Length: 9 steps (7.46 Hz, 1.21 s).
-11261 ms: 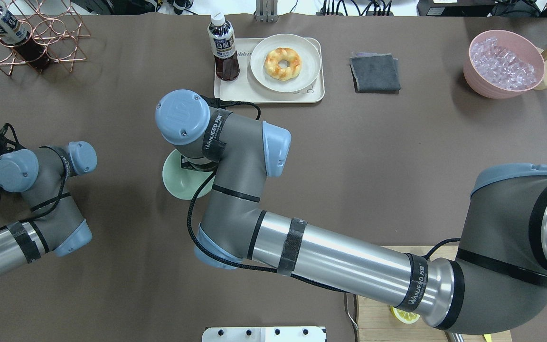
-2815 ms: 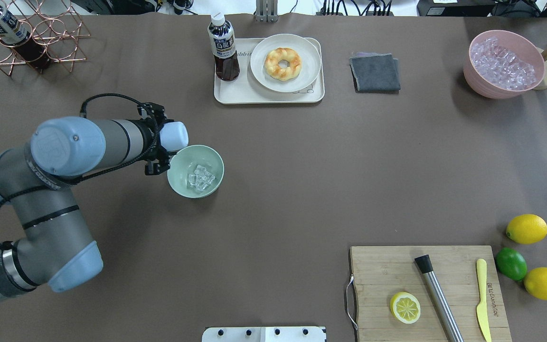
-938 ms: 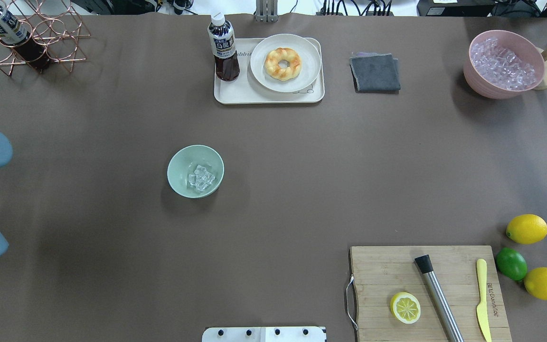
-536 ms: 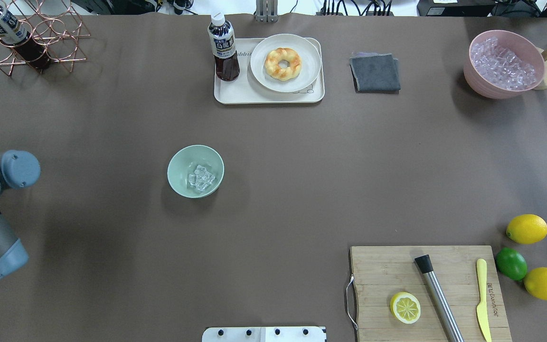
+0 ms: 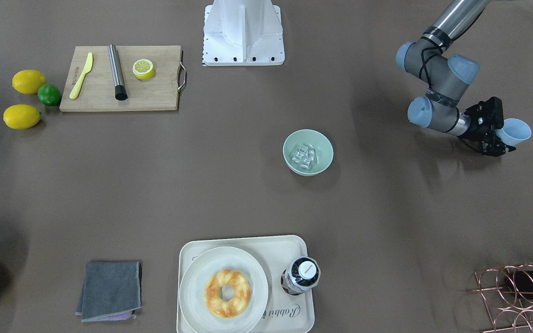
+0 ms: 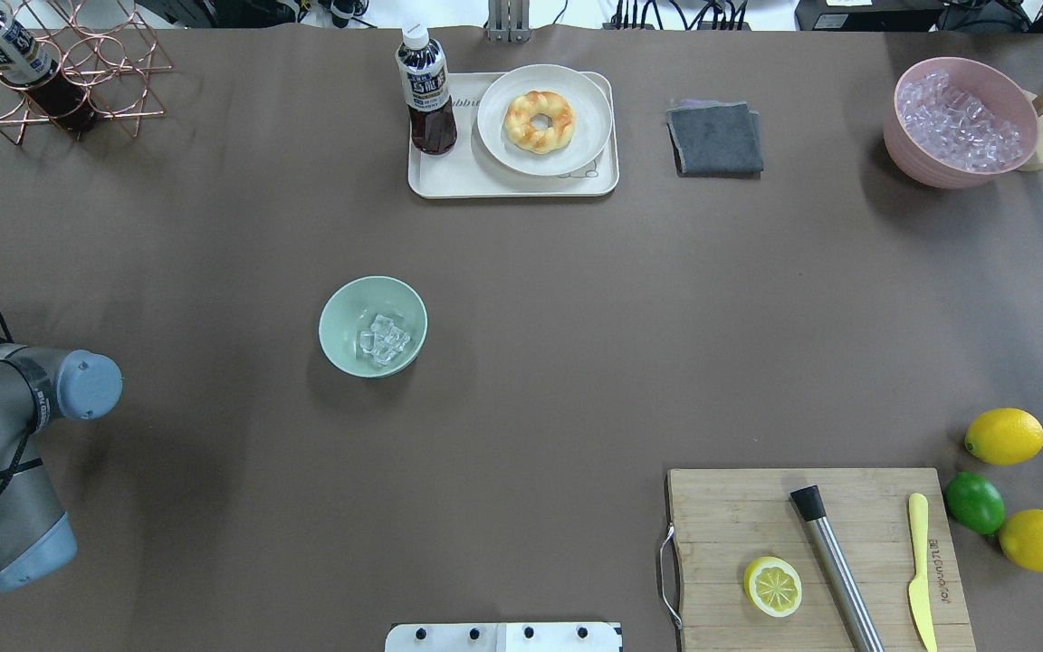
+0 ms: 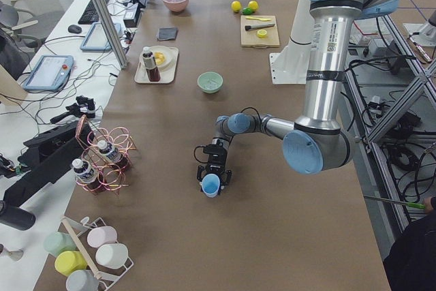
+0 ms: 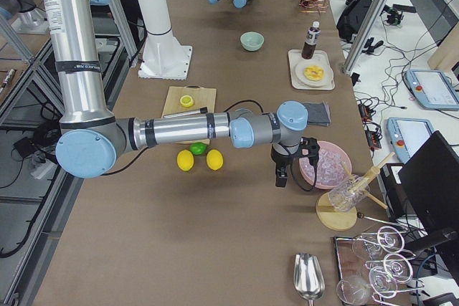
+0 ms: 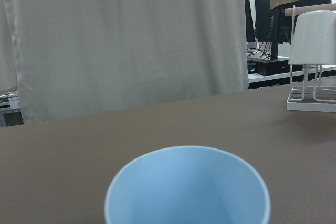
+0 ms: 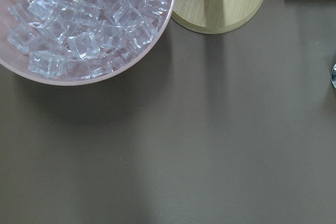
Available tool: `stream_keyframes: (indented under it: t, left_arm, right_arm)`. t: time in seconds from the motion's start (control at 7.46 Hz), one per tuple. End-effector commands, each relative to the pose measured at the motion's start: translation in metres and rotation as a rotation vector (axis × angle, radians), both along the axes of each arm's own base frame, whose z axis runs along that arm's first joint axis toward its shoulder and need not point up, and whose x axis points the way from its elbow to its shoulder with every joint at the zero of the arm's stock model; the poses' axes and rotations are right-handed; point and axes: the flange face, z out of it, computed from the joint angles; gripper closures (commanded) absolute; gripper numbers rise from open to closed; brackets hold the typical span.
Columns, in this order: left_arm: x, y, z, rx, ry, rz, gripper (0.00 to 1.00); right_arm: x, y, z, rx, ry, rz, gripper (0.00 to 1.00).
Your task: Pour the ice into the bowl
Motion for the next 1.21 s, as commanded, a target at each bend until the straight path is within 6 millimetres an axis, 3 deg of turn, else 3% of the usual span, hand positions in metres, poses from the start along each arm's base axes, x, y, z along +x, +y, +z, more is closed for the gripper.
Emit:
stream_keyframes:
  t: [0.0, 0.27, 0.54, 0.8, 1.07]
  left_arm:
    - [0.011, 0.002, -0.007, 0.012, 0.017, 0.02, 0.34]
    - [0.017, -0.004, -0.021, 0.023, 0.04, 0.025, 0.07]
    - [0.014, -0.005, -0.068, 0.038, 0.087, 0.057, 0.03]
    - [0.007, -0.003, -0.102, 0.034, 0.101, 0.087, 0.03]
    - [-0.001, 0.0, -0.161, 0.053, 0.153, 0.127, 0.03]
  right_arm:
    - [0.0, 0.0, 0.0, -0.001, 0.001, 0.0, 0.01]
    - [0.002, 0.0, 0.0, 0.003, -0.001, 0.0, 0.01]
    - [0.006, 0.001, 0.0, 0.002, -0.002, 0.006, 0.01]
    - [0.007, 0.002, 0.002, 0.002, -0.001, 0.004, 0.01]
    - [0.006, 0.001, -0.001, 0.009, -0.004, 0.001, 0.01]
